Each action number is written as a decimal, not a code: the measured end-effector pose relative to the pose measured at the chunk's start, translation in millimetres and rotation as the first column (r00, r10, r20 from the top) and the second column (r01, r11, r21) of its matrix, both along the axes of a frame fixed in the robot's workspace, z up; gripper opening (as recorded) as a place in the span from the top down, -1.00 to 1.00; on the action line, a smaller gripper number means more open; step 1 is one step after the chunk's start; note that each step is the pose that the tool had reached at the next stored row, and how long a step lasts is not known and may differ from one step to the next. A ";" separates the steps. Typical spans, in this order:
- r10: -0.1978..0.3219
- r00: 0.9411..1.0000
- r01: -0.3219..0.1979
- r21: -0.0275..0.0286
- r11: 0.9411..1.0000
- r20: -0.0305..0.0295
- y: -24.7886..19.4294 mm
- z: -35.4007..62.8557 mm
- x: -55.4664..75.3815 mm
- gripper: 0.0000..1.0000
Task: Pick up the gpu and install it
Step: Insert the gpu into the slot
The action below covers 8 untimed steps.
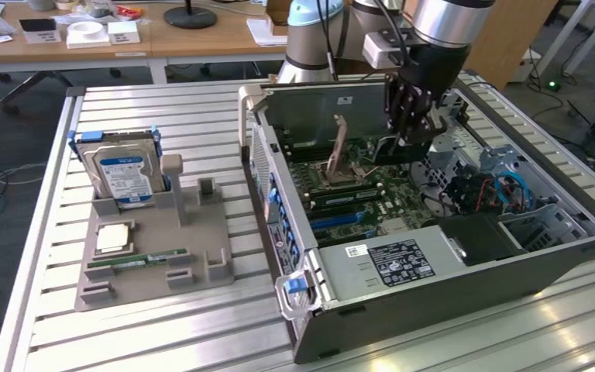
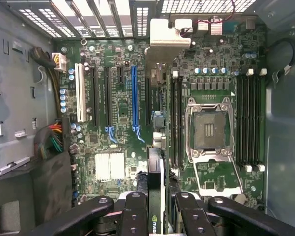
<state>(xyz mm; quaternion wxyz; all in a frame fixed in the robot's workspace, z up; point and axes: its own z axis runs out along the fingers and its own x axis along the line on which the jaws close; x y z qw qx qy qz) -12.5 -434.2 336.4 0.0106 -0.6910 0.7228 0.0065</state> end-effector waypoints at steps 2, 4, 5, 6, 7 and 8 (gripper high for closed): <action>0.000 1.000 0.000 0.000 1.000 0.000 0.0 -2.5 -0.4 0.47; 0.001 1.000 -0.001 0.000 1.000 0.000 0.0 -4.9 -0.9 0.47; 0.001 1.000 -0.001 0.000 1.000 0.000 0.0 -5.9 -1.1 0.47; 0.001 1.000 -0.001 0.000 1.000 0.000 0.0 -6.5 -1.3 0.47; 0.001 1.000 -0.001 0.000 1.000 0.000 0.0 -6.7 -1.5 0.47; 0.001 1.000 -0.001 0.000 1.000 0.000 0.0 -6.7 -1.4 0.47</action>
